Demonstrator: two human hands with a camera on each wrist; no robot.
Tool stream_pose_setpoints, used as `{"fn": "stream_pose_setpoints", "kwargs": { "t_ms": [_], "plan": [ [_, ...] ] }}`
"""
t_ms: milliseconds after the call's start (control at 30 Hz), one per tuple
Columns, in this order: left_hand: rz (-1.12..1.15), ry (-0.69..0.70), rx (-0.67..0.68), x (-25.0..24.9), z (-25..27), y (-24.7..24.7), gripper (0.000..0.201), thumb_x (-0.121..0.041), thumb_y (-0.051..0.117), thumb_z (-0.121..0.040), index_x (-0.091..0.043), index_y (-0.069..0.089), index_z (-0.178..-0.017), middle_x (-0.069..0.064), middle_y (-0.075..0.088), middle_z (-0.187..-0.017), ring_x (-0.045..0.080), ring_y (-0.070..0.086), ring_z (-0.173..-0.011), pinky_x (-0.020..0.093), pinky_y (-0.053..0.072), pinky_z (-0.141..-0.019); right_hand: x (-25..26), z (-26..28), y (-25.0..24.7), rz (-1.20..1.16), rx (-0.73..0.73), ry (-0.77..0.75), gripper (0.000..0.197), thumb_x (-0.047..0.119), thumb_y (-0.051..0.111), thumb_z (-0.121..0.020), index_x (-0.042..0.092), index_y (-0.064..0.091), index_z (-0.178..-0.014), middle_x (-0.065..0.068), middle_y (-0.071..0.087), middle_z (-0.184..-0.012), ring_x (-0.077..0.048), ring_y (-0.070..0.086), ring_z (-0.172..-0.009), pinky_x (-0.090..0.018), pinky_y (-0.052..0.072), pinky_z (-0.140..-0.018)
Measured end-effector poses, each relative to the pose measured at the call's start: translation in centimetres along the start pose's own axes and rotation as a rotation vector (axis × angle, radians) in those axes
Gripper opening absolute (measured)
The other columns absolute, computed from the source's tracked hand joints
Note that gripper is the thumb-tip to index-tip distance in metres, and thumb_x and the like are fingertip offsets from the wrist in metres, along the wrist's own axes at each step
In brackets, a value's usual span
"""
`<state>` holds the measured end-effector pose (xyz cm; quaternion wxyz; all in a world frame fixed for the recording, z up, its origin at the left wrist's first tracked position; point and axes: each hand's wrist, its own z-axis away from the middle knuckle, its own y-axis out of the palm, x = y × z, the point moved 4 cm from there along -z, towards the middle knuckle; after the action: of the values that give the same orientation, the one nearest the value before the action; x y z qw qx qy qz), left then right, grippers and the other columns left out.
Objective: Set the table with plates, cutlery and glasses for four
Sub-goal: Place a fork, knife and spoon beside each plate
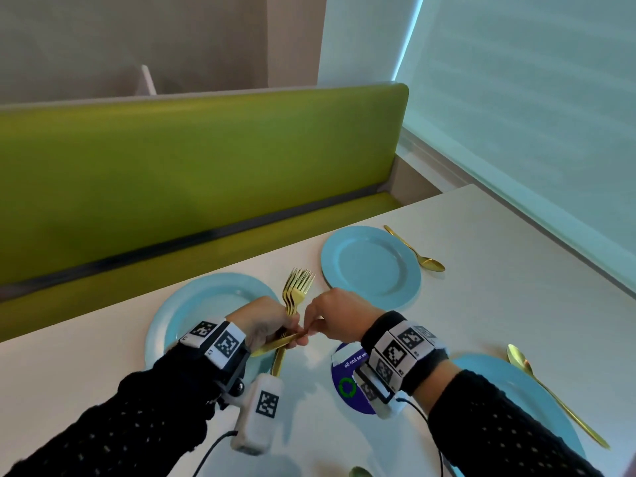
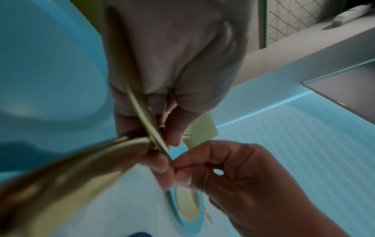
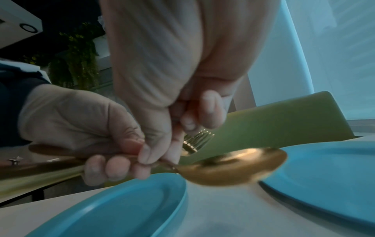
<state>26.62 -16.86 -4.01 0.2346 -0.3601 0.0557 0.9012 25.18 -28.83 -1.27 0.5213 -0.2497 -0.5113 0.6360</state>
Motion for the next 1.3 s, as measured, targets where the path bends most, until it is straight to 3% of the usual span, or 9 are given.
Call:
{"fn": "stream_pose_setpoints", "kwargs": {
  "t_ms": [200,333,533,767,933,1067,1133,1200,1300],
  "plan": [
    [0.103,0.063,-0.207,-0.8,-1.0,-3.7,0.027,-0.001,0.045,-0.096,0.001,0.052,-0.071,0.013,0.062,-0.062,0.02,0.054,-0.058,0.028,0.048,-0.061,-1.5,-0.7,0.4,-0.159,-0.018,0.143,0.018,0.016,0.056,-0.088,0.021,0.072,-0.097,0.0,0.069,-0.102,-0.018,0.06,-0.099,-0.032,0.049,-0.083],
    [0.185,0.097,-0.373,-0.9,-1.3,-7.4,0.024,-0.005,0.046,-0.096,0.0,0.055,-0.074,0.011,0.057,-0.067,0.017,0.05,-0.058,0.023,0.042,-0.053,-3.6,-1.9,0.8,-0.422,-0.126,0.365,0.017,0.017,0.062,-0.087,0.011,0.073,-0.097,-0.004,0.07,-0.104,-0.016,0.058,-0.091,-0.022,0.041,-0.076],
    [0.183,0.116,-0.345,-0.7,-0.9,-8.4,0.014,-0.006,0.052,-0.093,-0.004,0.06,-0.083,0.009,0.057,-0.072,0.018,0.052,-0.062,0.025,0.045,-0.06,-3.6,-5.5,3.4,-0.438,0.021,0.576,0.033,0.024,0.055,-0.091,0.006,0.065,-0.117,-0.011,0.063,-0.122,-0.025,0.057,-0.116,-0.029,0.046,-0.095],
    [0.217,0.13,-0.289,0.2,-0.4,-8.0,0.013,-0.006,0.052,-0.093,-0.004,0.061,-0.083,0.009,0.058,-0.075,0.017,0.053,-0.066,0.025,0.047,-0.066,-3.1,-8.5,4.6,-0.235,0.068,0.645,0.042,0.035,0.053,-0.09,0.005,0.06,-0.119,-0.007,0.062,-0.122,-0.022,0.058,-0.114,-0.026,0.048,-0.087],
    [0.251,0.125,-0.278,0.6,-0.3,-8.3,0.01,-0.007,0.053,-0.092,-0.005,0.061,-0.086,0.008,0.06,-0.077,0.017,0.055,-0.071,0.025,0.048,-0.07,-2.9,-9.5,4.9,-0.159,0.104,0.658,0.033,0.031,0.054,-0.089,0.004,0.063,-0.105,-0.008,0.06,-0.092,-0.023,0.061,-0.093,-0.026,0.047,-0.076],
    [0.276,0.118,-0.263,0.6,-0.2,-8.4,0.009,-0.007,0.052,-0.093,-0.003,0.06,-0.088,0.008,0.058,-0.075,0.016,0.053,-0.068,0.023,0.047,-0.067,-2.7,-9.9,5.1,-0.267,0.003,0.722,0.021,0.026,0.062,-0.082,0.007,0.057,-0.077,-0.002,0.051,-0.065,-0.02,0.056,-0.066,-0.027,0.043,-0.06],
    [0.283,0.116,-0.267,0.6,-0.2,-8.4,0.009,-0.008,0.053,-0.093,-0.003,0.06,-0.089,0.008,0.058,-0.075,0.015,0.053,-0.067,0.023,0.047,-0.066,-2.9,-9.7,5.1,-0.404,-0.052,0.729,0.018,0.024,0.063,-0.081,0.008,0.064,-0.089,-0.004,0.061,-0.078,-0.025,0.063,-0.083,-0.028,0.044,-0.066],
    [0.292,0.117,-0.278,0.6,-0.2,-8.3,0.009,-0.008,0.053,-0.093,-0.003,0.06,-0.089,0.008,0.059,-0.075,0.015,0.053,-0.066,0.023,0.047,-0.065,-3.1,-9.5,5.3,-0.566,-0.092,0.731,0.032,0.022,0.063,-0.083,0.009,0.065,-0.111,-0.009,0.065,-0.111,-0.028,0.06,-0.107,-0.031,0.047,-0.079],
    [0.302,0.118,-0.271,0.5,-0.2,-8.1,0.009,-0.007,0.052,-0.093,-0.003,0.06,-0.09,0.008,0.058,-0.074,0.015,0.053,-0.066,0.022,0.047,-0.064,-3.1,-9.1,5.1,-0.637,-0.124,0.723,0.037,0.021,0.063,-0.083,0.009,0.063,-0.118,-0.012,0.061,-0.124,-0.028,0.057,-0.115,-0.031,0.047,-0.084]
  ]
}}
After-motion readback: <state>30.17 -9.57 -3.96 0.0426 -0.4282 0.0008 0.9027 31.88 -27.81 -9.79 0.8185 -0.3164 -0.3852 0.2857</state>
